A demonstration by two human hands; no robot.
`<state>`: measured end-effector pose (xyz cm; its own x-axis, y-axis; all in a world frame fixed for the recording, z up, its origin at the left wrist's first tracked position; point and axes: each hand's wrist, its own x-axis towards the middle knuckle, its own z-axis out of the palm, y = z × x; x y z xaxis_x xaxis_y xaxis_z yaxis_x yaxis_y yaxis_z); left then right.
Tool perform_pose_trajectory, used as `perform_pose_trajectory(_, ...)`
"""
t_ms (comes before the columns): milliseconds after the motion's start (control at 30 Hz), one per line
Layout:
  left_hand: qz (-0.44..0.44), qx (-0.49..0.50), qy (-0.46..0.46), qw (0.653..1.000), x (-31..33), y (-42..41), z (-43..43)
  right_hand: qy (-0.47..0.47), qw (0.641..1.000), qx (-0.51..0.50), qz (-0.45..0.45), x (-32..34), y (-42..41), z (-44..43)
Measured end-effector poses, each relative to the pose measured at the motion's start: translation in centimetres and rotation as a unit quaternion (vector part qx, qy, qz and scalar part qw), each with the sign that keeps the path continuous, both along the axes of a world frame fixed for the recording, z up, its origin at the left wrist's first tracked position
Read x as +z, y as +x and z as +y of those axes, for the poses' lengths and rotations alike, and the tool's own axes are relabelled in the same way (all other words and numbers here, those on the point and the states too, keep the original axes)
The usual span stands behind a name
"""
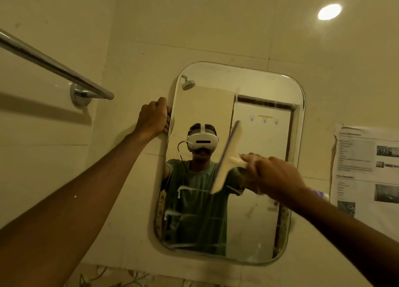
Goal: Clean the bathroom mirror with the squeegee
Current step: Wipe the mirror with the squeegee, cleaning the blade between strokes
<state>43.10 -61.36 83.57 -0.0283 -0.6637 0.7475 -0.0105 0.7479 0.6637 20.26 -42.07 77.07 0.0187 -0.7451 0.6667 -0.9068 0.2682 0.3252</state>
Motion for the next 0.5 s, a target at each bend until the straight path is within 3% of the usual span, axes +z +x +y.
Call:
perform_pose_trajectory(133,-0.011,0.035,-0.003,0.999,-0.5,-0.3,0.3,0.016,0.997,-0.08,-0.008,-0.1,-1.3,3.6)
perform_pose_trajectory(300,-0.003,0.04,-0.01,0.999,-0.3,-0.1,0.2,-0.009,0.996,0.056,0.074,-0.2,3.7,-2.8)
perform_pose_trajectory(500,-0.012,0.029,-0.003,0.999,-0.2,-0.2,0.9,-0.016,0.995,0.091,0.035,0.2,8.2,-8.0)
